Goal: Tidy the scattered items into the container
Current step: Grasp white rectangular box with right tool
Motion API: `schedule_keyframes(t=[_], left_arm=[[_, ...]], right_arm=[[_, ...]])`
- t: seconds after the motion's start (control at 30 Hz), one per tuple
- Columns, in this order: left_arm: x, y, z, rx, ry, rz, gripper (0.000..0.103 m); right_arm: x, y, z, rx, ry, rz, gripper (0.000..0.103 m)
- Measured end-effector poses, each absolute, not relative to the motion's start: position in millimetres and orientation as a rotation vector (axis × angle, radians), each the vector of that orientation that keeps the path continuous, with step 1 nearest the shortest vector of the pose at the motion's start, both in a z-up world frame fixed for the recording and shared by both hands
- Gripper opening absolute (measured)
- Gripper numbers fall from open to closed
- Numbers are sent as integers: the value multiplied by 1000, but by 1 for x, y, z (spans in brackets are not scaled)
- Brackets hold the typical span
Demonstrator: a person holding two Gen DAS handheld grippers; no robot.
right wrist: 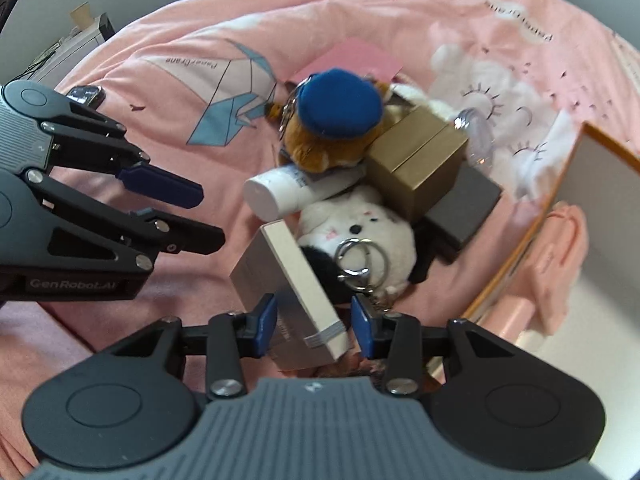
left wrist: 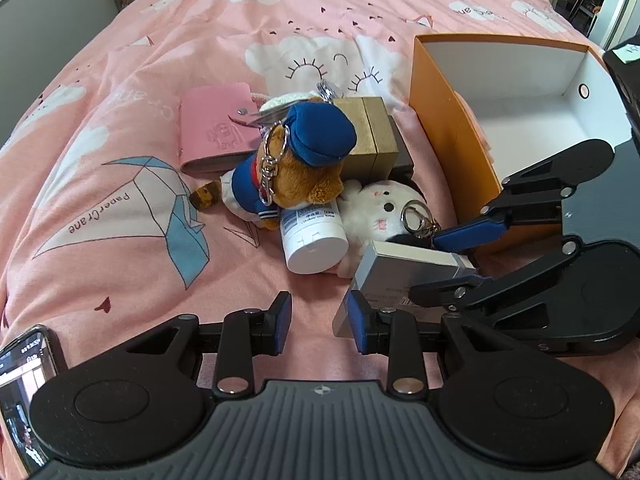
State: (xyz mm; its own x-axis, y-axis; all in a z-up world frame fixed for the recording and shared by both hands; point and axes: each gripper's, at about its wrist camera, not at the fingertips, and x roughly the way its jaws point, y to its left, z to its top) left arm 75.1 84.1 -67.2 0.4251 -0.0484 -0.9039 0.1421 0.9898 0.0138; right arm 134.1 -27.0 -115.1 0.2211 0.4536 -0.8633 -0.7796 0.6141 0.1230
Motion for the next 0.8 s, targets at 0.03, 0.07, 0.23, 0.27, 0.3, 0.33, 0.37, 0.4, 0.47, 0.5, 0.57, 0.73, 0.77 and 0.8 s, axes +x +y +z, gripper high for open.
schedule_keyframes(t=[0.03,0.07,0.23,0.27,0.3,0.33,0.37,0.4,0.47,0.5,0.57,0.73,0.77,0.8], left_arm=[[76,83,-68,96,1131,-122,36],[76,83,-70,99,1136,-123,36],[75,81,-71,113,1144,-119,36],[75,80,-71,120,1142,-115,36],[74,79,-71,125,1140,-113,36],[73,79,-71,127,1138,-112,36],[73,79,-71,129,1136,-110,36],[72,79,-70,131,1134,-108,36],[71,80,-69,126,1130,-106,36],[70,81,-68,126,1127,-103,36],[70,82,-65,124,1118,-96,36],[72,89,-55,109,1080,-100,36],[74,91,-52,101,1072,-103,36],[76,94,-48,94,1064,-105,36]], right_arm=[[132,-26,-115,-378,1031,881,40],[131,-26,-115,-385,1029,884,39],[119,-28,-109,-400,1048,944,32],[118,-27,-109,-403,1054,957,29],[117,-26,-110,-408,1058,964,28],[117,-24,-112,-413,1060,965,28],[117,-21,-114,-416,1059,962,28],[117,-20,-115,-415,1055,956,28],[116,-19,-114,-411,1047,948,25],[116,-19,-113,-408,1047,945,22],[116,-22,-109,-399,1048,939,19],[118,-31,-86,-364,1025,940,17],[119,-32,-80,-358,1016,941,17],[120,-34,-74,-352,1007,943,17]])
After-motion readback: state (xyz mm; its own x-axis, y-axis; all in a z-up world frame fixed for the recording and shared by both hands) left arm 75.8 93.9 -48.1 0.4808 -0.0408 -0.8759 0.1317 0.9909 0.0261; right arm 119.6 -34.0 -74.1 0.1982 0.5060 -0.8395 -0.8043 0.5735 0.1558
